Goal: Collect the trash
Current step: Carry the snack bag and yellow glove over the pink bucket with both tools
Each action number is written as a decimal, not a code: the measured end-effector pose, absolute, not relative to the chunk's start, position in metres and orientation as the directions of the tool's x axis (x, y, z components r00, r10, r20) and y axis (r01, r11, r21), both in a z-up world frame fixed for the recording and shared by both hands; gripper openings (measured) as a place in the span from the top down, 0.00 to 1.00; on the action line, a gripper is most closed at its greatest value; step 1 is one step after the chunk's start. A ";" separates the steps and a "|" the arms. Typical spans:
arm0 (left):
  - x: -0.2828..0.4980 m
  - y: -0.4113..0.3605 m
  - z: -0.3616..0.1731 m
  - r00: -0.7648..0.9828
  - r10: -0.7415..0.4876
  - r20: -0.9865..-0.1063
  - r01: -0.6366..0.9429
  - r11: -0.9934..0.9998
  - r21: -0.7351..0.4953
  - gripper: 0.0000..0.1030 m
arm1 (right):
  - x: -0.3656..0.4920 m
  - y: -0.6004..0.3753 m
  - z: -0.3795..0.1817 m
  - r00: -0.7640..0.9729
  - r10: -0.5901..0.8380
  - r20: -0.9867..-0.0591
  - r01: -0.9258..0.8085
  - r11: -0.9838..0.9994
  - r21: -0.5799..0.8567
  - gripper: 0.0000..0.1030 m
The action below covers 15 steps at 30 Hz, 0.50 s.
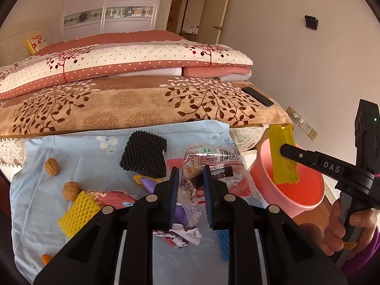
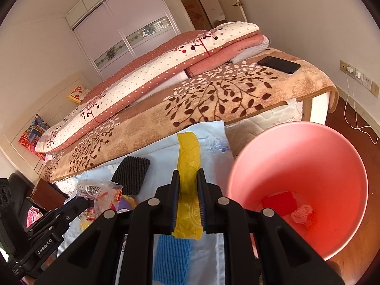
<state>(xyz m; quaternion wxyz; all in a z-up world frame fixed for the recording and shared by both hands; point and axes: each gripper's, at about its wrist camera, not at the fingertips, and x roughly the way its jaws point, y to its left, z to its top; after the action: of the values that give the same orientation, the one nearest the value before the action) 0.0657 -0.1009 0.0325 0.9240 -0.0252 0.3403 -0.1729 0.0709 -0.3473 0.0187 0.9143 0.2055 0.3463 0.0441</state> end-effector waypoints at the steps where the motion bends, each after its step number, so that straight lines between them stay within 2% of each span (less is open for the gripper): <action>1: 0.067 -0.107 0.032 0.708 -0.340 -0.619 0.311 0.937 -0.159 0.81 | 0.070 -0.352 0.017 0.757 0.213 -0.617 0.073 0.912 0.404 0.87; 15: 0.076 -0.185 0.027 0.684 -0.399 -0.611 0.413 0.902 -0.126 0.81 | 0.050 -0.391 0.004 0.763 0.050 -0.645 0.188 0.937 0.296 0.86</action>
<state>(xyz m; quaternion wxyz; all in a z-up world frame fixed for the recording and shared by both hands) 0.0756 -0.1852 0.0266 0.9176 0.0107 0.3302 -0.2212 0.0496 -0.3912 0.0040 0.9225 0.1741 0.3424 -0.0374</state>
